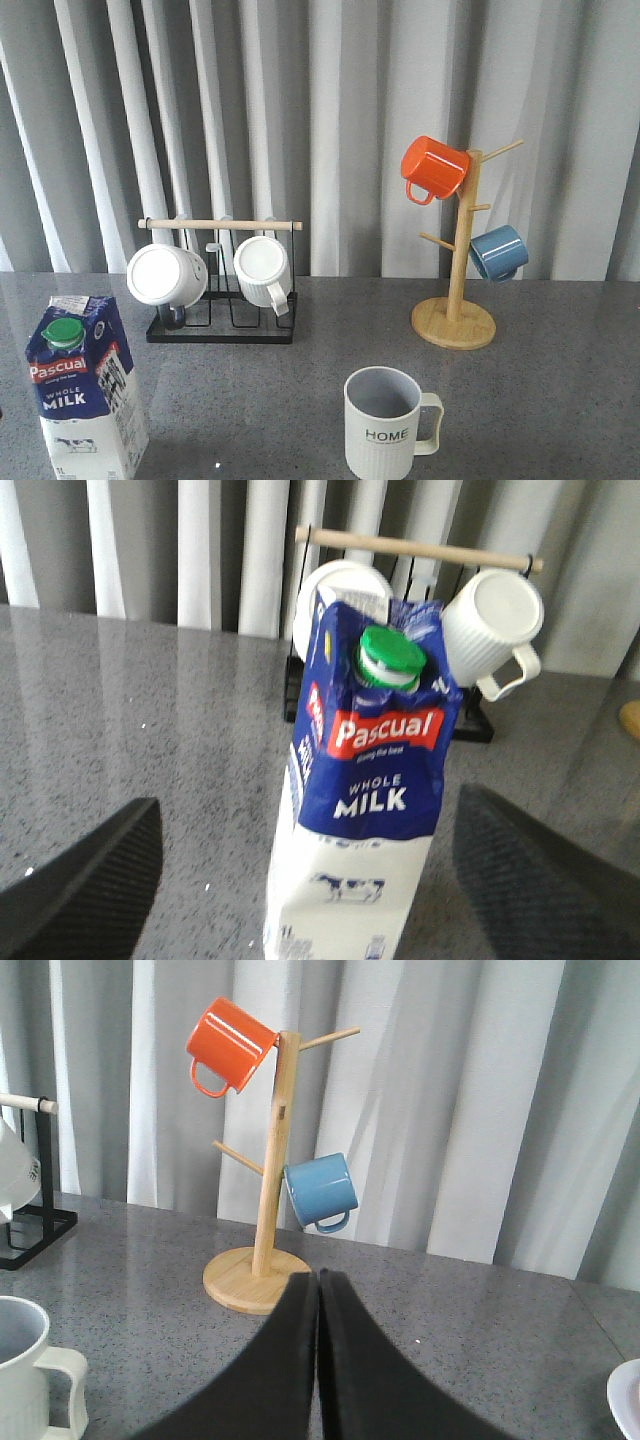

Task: Place milk next to cup
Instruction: 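Withdraw the right gripper away from the mug, then close the left gripper around the top of the milk carton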

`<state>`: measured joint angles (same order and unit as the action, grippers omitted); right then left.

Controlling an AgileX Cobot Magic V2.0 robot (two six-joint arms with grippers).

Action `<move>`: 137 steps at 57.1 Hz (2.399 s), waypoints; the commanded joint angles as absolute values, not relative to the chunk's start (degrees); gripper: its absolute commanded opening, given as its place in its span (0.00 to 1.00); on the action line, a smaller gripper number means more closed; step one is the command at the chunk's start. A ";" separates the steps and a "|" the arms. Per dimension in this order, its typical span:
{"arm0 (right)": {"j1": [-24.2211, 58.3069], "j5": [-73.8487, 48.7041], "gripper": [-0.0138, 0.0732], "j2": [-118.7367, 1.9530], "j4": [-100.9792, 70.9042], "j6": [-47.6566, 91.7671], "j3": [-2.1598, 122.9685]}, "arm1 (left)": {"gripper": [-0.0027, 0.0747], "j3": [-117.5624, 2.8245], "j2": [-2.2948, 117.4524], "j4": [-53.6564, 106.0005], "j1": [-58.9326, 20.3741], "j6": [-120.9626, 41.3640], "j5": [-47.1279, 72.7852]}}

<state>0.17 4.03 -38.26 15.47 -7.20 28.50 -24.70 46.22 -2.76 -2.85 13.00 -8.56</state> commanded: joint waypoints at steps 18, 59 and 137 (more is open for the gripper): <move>-0.28 7.93 0.15 -38.15 15.74 -6.85 29.84 | 0.97 -26.69 51.52 -8.90 -6.87 14.38 -24.89; -0.28 7.93 0.15 -38.15 15.74 -6.85 29.84 | 0.96 -34.23 71.87 -8.05 -6.87 13.93 -39.63; -0.28 7.93 0.15 -38.15 15.74 -6.85 29.84 | 0.17 -41.61 84.74 -3.92 -6.92 10.72 -37.87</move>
<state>0.17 3.92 -38.26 15.47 -7.20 28.50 -40.02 86.42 -4.09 -6.58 9.88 -34.12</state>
